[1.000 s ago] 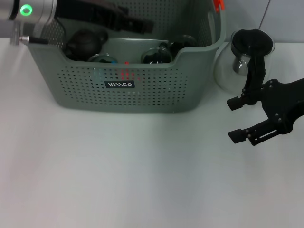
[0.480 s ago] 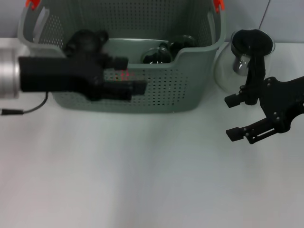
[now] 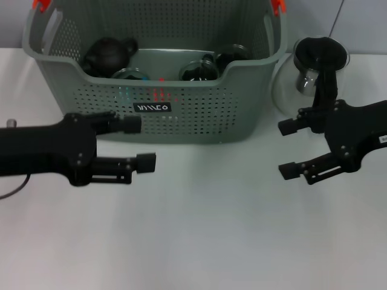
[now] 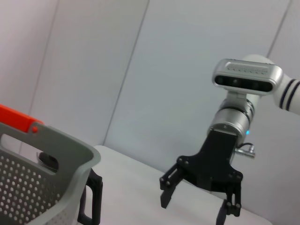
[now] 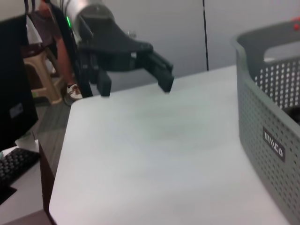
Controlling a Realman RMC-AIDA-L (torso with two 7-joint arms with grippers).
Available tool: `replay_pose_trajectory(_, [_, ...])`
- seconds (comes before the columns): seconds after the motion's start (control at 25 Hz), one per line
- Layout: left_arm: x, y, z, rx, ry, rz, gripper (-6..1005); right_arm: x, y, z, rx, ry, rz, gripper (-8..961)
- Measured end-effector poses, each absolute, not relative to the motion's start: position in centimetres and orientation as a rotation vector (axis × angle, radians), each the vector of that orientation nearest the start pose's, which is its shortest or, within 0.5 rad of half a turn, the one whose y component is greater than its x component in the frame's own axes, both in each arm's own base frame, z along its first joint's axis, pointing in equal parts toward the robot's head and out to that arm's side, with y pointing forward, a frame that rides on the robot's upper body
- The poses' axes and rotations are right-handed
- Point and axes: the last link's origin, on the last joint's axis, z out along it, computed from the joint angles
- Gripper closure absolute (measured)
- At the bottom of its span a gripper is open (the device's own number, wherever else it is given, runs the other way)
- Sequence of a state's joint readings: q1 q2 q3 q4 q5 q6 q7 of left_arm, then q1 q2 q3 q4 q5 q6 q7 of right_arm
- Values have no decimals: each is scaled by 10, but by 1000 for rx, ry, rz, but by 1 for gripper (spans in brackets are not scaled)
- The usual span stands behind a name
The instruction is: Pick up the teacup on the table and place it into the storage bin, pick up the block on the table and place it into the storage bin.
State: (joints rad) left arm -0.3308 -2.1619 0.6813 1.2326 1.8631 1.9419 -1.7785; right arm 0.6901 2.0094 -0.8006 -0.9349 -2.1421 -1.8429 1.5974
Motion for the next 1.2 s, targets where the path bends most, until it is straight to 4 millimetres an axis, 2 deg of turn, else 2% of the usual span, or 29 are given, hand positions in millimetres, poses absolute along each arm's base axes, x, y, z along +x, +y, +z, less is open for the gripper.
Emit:
replay_pose_trajectory(0.24, [-238, 264, 65, -2759, -651, -894, 123, 189, 350, 34, -3061, 305, 440, 22])
replay_pose_trajectory(0.56, [-243, 256, 62, -2781, -627, -926, 123, 190, 347, 20, -3046, 293, 494, 21])
replay_pose_trajectory(0.84, [-263, 266, 51, -2723, -679, -869, 123, 193, 348, 16, -3029, 286, 508, 21])
replay_pose_trajectory(1.2, [-274, 266, 41, -2708, -659, -865, 123, 195, 355, 4, -3003, 315, 474, 26])
